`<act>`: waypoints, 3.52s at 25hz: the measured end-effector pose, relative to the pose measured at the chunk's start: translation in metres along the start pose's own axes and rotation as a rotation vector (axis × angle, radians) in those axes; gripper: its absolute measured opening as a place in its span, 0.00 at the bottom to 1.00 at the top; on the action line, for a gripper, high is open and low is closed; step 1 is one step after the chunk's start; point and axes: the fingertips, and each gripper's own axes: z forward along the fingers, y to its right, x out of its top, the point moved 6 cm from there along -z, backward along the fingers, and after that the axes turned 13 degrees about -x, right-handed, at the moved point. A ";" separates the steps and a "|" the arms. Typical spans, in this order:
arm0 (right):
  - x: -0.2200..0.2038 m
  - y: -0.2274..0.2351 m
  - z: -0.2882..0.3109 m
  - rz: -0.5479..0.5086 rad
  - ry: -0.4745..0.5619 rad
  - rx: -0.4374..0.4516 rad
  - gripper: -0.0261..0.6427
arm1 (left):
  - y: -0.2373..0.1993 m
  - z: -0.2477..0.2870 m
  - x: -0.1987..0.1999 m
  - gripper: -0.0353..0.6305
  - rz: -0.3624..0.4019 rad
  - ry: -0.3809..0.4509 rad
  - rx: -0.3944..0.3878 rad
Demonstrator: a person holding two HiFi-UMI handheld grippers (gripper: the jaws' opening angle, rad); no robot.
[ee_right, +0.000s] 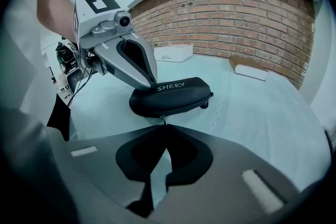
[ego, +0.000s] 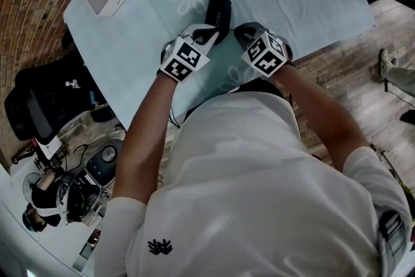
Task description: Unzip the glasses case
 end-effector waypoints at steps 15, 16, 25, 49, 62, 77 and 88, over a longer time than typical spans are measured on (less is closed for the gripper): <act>0.004 0.030 0.009 -0.037 0.019 0.010 0.04 | -0.001 0.002 0.001 0.13 -0.037 -0.007 0.012; 0.005 0.032 0.009 -0.041 0.021 0.010 0.04 | -0.001 0.002 0.001 0.13 -0.039 -0.006 0.013; 0.016 0.054 0.014 -0.064 0.037 0.008 0.04 | -0.001 0.001 0.001 0.13 -0.061 -0.002 0.024; 0.013 0.070 0.028 -0.163 0.070 0.109 0.04 | -0.002 0.003 -0.002 0.13 -0.089 0.011 0.033; 0.025 0.048 0.049 -0.323 0.025 0.198 0.16 | -0.005 0.002 -0.002 0.13 -0.093 0.028 0.024; 0.025 0.046 0.045 -0.328 0.013 0.174 0.07 | -0.003 0.002 -0.001 0.13 -0.106 0.033 0.026; 0.024 0.057 0.043 -0.298 0.025 0.071 0.03 | -0.003 0.002 -0.001 0.13 -0.112 0.034 0.029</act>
